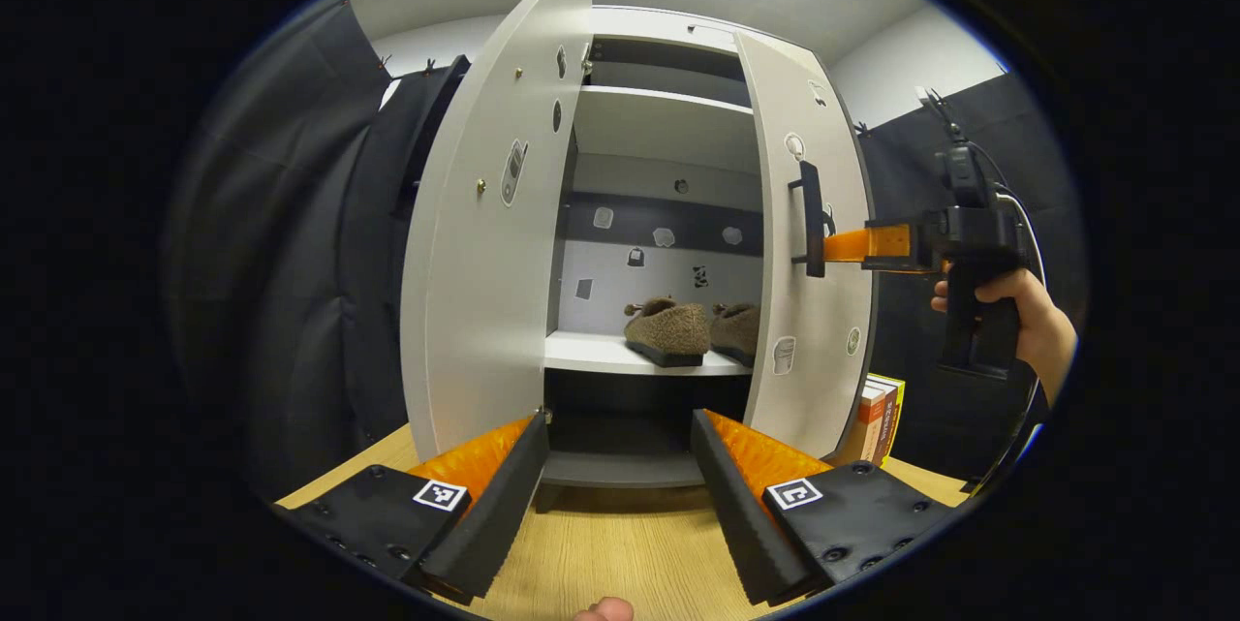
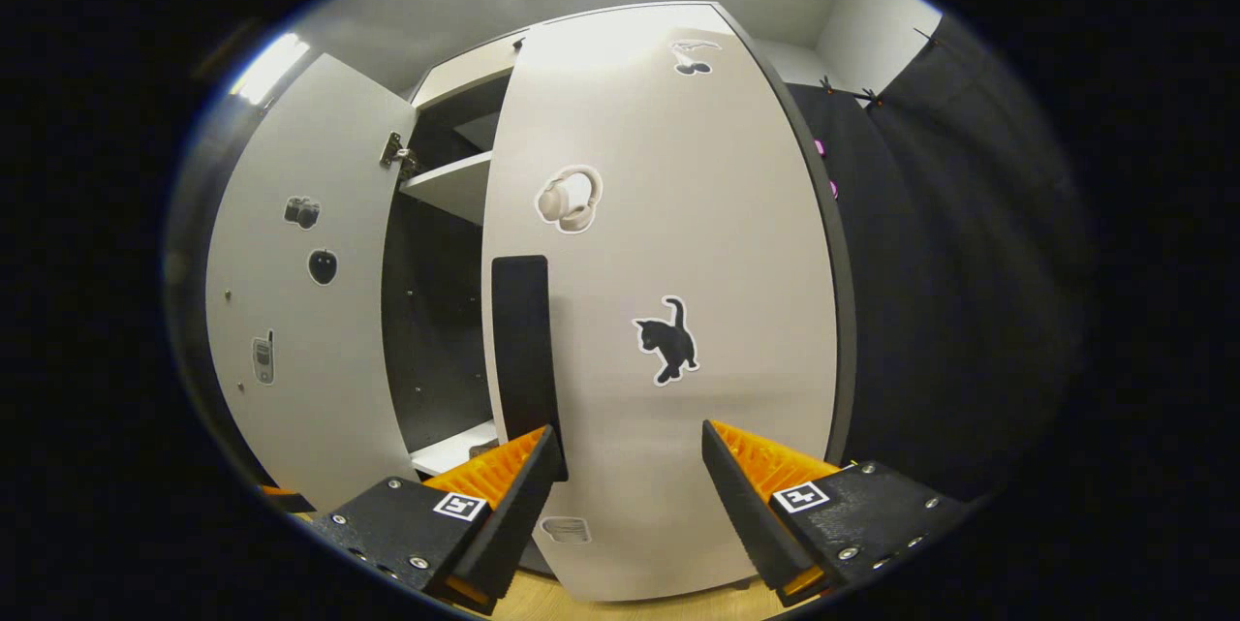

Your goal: Grab one shoe with the right hand and put it into the shoe cabinet, grab the other shoe with the left hand and put it into the shoe cabinet; then close the right door with the right hand and the left door with the left hand.

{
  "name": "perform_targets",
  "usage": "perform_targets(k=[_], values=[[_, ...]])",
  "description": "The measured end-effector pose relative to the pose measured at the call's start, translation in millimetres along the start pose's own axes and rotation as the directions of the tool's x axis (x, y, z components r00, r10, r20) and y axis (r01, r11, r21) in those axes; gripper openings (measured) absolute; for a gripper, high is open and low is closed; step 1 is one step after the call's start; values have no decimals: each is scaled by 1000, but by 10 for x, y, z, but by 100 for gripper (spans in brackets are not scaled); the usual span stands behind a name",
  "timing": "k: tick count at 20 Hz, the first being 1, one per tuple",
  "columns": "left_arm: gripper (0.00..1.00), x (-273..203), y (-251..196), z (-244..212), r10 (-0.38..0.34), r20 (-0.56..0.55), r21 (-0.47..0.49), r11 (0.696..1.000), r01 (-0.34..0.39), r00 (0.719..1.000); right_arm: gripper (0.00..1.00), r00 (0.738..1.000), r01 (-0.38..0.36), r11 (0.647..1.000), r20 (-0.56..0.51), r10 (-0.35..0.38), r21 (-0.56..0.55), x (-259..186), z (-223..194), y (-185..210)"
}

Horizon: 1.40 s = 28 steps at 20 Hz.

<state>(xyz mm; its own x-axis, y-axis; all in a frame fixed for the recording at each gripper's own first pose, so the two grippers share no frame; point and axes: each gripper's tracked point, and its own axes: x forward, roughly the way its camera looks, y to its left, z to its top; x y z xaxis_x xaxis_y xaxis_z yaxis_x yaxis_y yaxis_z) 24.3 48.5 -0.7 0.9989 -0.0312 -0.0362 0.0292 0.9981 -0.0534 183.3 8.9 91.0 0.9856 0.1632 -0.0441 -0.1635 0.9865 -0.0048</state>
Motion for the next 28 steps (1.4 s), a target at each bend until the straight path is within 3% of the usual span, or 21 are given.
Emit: perform_targets(k=[8,13,17,22,28], values=[[96,-56,66,28,1,1,-7,1000,-1,1000,91,999,32,991,-1,-32,-131,139,30,84],[96,-107,49,61,-8,0,-13,1000,8,1000,91,1000,9,995,-15,-10,-99,209,-65,177],[96,-189,98,167,3,11,-32,999,-2,1000,93,998,54,993,45,-50,-106,102,31,162],[97,-335,375,396,71,39,-16,997,-71,997,93,996,78,995,40,-76,-59,-205,-23,82],[96,-520,1153,708,254,72,27,966,-257,964,94,995,97,995,13,-96,-37,-495,-209,-50]])
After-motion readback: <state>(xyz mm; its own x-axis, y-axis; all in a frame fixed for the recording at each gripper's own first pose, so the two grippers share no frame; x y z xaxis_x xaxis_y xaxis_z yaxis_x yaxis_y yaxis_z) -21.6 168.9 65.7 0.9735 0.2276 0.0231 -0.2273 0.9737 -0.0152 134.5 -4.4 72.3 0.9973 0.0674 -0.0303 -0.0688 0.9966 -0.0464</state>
